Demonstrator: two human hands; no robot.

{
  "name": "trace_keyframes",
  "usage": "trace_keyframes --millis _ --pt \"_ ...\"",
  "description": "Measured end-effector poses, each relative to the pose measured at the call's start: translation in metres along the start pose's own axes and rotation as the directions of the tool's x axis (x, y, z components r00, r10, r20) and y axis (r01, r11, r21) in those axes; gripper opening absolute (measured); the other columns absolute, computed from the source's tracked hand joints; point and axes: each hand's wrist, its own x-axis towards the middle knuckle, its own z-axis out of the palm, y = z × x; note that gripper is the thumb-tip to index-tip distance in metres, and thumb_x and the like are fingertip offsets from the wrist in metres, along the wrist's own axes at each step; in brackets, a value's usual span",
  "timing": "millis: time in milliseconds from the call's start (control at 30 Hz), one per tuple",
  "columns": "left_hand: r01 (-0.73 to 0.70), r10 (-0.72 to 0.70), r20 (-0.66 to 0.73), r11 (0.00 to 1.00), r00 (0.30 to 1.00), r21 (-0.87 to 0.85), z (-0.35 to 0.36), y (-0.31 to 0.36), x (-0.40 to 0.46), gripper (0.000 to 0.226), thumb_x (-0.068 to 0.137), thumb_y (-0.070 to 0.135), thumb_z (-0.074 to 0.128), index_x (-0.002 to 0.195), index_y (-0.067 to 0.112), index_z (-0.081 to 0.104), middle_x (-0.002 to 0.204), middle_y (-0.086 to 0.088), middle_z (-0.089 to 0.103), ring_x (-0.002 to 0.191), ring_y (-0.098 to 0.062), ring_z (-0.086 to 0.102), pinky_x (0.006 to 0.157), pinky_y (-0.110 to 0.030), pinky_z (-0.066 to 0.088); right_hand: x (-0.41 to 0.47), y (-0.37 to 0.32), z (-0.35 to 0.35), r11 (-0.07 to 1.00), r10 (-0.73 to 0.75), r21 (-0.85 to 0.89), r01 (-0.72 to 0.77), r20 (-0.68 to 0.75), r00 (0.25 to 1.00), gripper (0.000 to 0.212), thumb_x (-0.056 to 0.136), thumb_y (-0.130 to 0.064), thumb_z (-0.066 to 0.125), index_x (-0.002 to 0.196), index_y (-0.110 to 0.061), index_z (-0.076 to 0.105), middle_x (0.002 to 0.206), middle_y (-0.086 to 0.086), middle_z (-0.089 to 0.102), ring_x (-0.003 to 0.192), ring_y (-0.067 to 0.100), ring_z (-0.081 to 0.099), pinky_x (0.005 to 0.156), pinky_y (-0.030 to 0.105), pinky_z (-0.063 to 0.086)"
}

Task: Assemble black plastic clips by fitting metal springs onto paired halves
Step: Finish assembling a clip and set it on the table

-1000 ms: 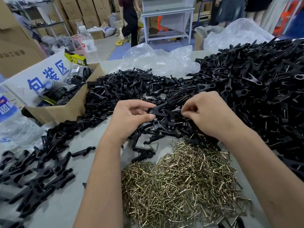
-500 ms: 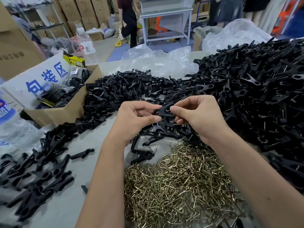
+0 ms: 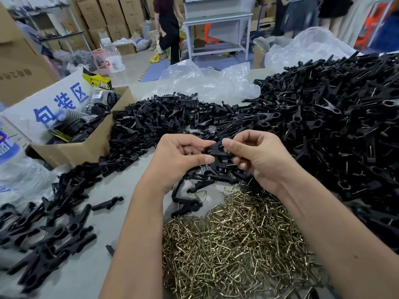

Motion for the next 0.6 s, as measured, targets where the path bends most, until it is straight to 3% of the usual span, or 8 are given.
trace_keyframes --millis 167,267,367,500,600 --pt "-0.031 0.029 -0.016 0.992 0.999 -0.119 -0.0002 0.0014 -0.0008 0.031 0.065 0.004 0.086 0.093 0.016 0.084 0.075 -0.001 0.076 0.071 -0.011 0.071 0.071 -0.022 0.058 0.0006 0.0008 0.0032 0.989 0.096 0.1 -0.107 0.116 0.989 0.033 0.056 -0.037 0.089 0.076 -0.018 0.071 0.074 0.002 0.065 0.056 0.01 0.059 0.045 0.017 0.047" --pt "-0.082 0.087 0.034 0.987 0.996 -0.141 0.0012 0.003 -0.0011 0.033 0.068 0.001 0.084 0.098 0.016 0.082 0.078 0.006 0.076 0.072 -0.004 0.071 0.071 -0.018 0.057 -0.001 -0.0019 0.0016 0.969 0.168 0.126 -0.212 0.294 0.941 0.034 0.072 -0.042 0.079 0.098 -0.02 0.08 0.078 0.008 0.068 0.056 0.011 0.063 0.044 0.015 0.051" --pt "-0.07 0.073 0.012 0.985 0.997 -0.158 0.0007 0.0012 -0.0001 0.044 0.067 0.003 0.092 0.103 0.017 0.07 0.08 0.005 0.074 0.068 -0.008 0.069 0.07 -0.026 0.059 -0.0001 -0.0028 -0.0025 0.943 0.185 0.183 -0.276 0.4 0.898 0.04 0.086 -0.038 0.069 0.122 -0.023 0.077 0.082 0.012 0.072 0.058 0.01 0.066 0.046 0.014 0.054" --pt "-0.041 0.038 -0.022 0.989 0.999 -0.142 -0.0027 -0.001 0.0005 0.051 0.06 0.012 0.096 0.095 0.024 0.061 0.078 -0.004 0.072 0.062 -0.013 0.066 0.075 -0.04 0.059 0.0005 -0.0022 -0.0048 0.901 0.16 0.28 -0.332 0.498 0.852 0.037 0.089 -0.031 0.07 0.122 -0.016 0.077 0.083 0.013 0.072 0.057 0.008 0.067 0.047 0.013 0.055" --pt "-0.054 0.051 -0.027 0.991 0.998 -0.126 -0.0026 -0.0008 0.0 0.049 0.058 0.014 0.096 0.091 0.021 0.06 0.075 -0.001 0.073 0.06 -0.009 0.065 0.066 -0.03 0.06 0.0017 -0.0015 -0.0035 0.829 0.155 0.375 -0.414 0.558 0.815 0.032 0.088 -0.021 0.071 0.116 -0.007 0.077 0.076 0.011 0.064 0.052 0.005 0.062 0.043 0.011 0.051"
